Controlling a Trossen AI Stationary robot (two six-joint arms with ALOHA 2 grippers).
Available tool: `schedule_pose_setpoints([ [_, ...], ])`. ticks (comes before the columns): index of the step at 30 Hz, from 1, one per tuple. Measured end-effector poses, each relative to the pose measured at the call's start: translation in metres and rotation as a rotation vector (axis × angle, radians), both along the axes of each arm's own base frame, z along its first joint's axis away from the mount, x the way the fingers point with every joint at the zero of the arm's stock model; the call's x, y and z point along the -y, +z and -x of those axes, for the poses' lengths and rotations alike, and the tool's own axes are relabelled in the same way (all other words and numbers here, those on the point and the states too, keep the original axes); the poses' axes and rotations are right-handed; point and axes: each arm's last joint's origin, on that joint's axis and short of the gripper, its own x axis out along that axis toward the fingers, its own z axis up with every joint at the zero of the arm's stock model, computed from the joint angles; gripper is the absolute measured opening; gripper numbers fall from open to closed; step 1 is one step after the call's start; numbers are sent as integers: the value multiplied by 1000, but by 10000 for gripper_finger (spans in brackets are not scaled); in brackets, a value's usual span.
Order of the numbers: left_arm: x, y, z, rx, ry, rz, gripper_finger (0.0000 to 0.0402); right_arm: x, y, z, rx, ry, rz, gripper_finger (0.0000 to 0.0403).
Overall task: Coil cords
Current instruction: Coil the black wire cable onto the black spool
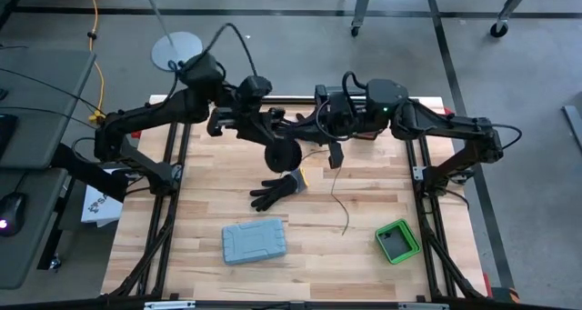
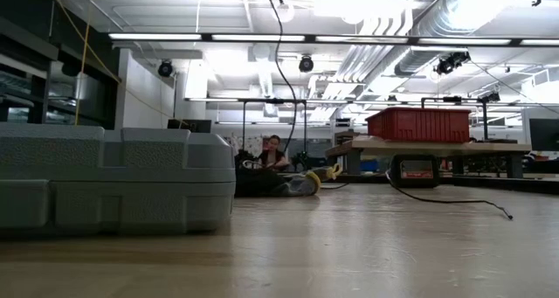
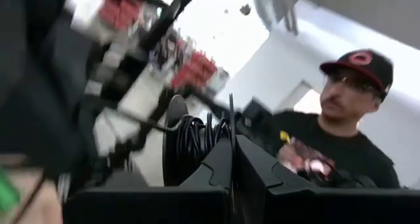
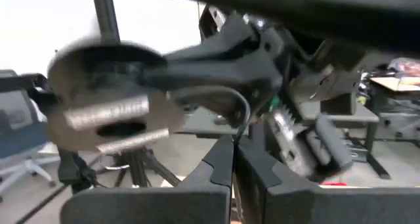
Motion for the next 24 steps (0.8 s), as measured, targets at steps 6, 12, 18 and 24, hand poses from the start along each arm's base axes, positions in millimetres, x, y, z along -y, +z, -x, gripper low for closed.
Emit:
schedule_pose_setpoints([
  [6, 5, 9, -5, 158, 73, 21, 0, 0, -5, -12, 22, 28, -34, 0],
  [12, 5, 9, -16, 279, 123, 51, 0, 0, -14, -26, 17, 44, -74, 0],
  [18, -6, 13, -12, 398, 190, 3, 0, -3, -14, -26, 17, 58, -72, 0],
  [24, -32, 24, 11, 455, 286, -66, 0, -6, -13, -25, 13, 73, -71, 0],
])
